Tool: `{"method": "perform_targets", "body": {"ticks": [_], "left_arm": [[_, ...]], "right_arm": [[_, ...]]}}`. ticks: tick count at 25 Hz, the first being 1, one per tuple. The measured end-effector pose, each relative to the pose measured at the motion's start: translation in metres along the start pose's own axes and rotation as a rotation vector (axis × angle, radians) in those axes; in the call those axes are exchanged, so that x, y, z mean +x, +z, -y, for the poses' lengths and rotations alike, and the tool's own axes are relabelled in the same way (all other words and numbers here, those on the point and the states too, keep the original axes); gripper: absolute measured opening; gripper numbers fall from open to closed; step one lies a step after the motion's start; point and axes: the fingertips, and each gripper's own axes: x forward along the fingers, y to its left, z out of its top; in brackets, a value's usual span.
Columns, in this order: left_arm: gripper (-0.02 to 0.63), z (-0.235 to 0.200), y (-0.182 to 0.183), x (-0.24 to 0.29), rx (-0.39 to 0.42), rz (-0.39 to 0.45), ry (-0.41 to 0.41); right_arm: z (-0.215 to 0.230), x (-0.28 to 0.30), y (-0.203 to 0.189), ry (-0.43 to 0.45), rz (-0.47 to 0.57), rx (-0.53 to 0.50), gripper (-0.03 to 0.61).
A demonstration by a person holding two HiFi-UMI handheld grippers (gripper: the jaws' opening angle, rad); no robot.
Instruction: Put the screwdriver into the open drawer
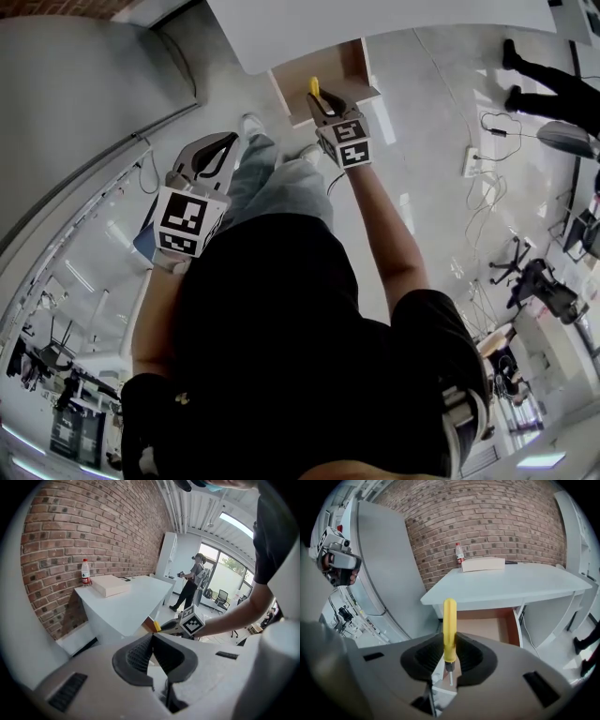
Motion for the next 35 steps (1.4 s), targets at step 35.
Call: {"method": "perform_targets", "body": {"ticks": [35], "left_arm": [[0.005, -0.048, -0.146, 0.012, -0.266, -0.149, 0.114]], "right_arm": [[0.012, 0.187, -0.124, 0.051, -0.32, 0.004, 0.084]]}}
